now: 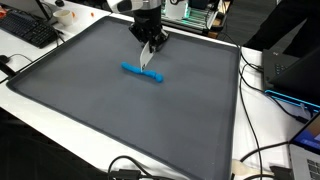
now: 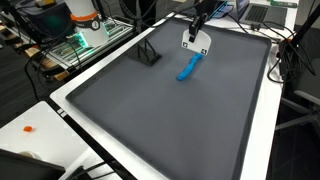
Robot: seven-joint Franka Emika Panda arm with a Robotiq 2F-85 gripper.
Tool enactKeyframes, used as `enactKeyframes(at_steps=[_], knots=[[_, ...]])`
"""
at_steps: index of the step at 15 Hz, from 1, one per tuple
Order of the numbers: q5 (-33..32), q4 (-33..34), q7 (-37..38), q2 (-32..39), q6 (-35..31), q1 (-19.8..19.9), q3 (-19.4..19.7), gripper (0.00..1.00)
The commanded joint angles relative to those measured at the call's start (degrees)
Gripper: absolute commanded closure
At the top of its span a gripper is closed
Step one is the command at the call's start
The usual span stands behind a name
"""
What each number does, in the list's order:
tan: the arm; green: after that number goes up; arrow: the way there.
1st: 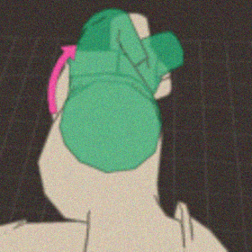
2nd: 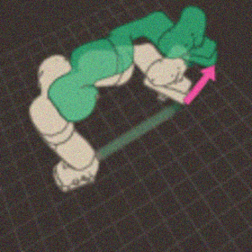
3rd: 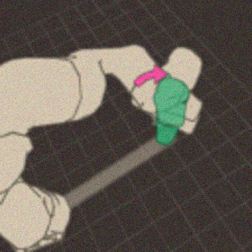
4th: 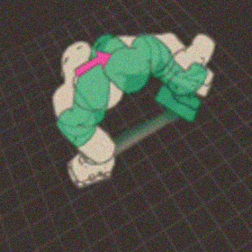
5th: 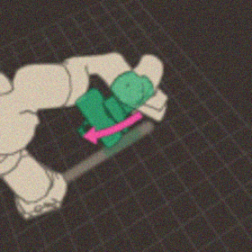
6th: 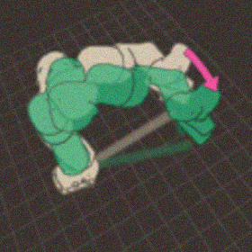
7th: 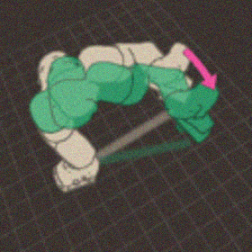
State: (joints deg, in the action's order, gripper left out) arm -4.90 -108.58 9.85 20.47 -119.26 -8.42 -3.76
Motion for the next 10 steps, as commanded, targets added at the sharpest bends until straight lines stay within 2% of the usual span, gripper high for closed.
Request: enactKeyframes(at_steps=[1, 10], knots=[[0.56, -2.20, -0.82, -0.35, -3.64, 0.70, 0.05, 0.99], [-0.21, -2.43, -0.66, 2.16, -8.28, 0.60, 0.53, 0.99]])
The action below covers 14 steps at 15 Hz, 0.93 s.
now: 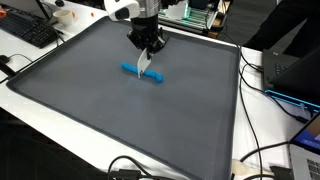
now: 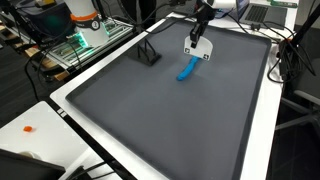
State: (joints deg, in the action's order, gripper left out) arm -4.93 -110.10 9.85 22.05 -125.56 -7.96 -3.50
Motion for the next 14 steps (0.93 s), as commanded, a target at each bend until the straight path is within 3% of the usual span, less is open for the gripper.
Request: enactKeyframes(at_steps=[1, 14], knots=[[-0.25, -0.87, -0.66, 0.89, -2.32, 0.12, 0.33, 0.99], [-1.50, -0.50, -0.10, 4.68, -5.94, -0.31, 1.32, 0.99]])
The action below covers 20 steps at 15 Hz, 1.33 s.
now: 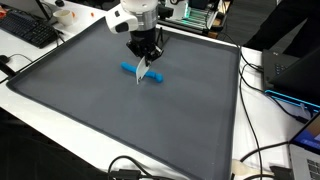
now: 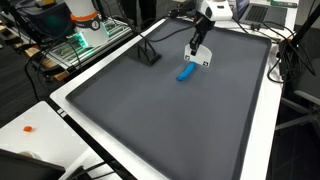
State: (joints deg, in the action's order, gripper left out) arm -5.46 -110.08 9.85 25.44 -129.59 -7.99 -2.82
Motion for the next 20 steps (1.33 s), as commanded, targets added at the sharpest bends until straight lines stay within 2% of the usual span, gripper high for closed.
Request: enactKeyframes(at_steps=[1, 10, 20], knots=[[-1.05, -0.49, -0.10, 1.55, -2.06, -0.30, 0.70, 0.99], [-0.98, -0.66, 0.04, 2.95, -2.47, -0.29, 0.95, 0.99], [2.18, -3.77, -1.19, 0.36, 0.19, 0.62, -0.26, 0.99]])
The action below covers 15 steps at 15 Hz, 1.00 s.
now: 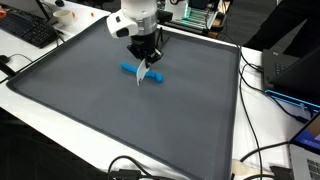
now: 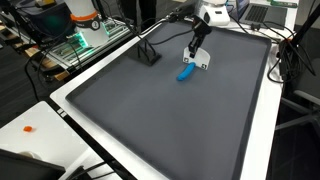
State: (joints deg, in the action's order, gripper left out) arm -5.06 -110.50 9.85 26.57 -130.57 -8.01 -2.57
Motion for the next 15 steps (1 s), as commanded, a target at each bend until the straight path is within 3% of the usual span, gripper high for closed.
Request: enactKeyframes(at_steps=[1, 15], knots=[[1.96, -3.49, -1.16, -0.91, 1.46, 0.64, -0.52, 0.99], [2.27, -4.50, -1.14, -4.12, 10.49, 0.50, -0.62, 0.99]])
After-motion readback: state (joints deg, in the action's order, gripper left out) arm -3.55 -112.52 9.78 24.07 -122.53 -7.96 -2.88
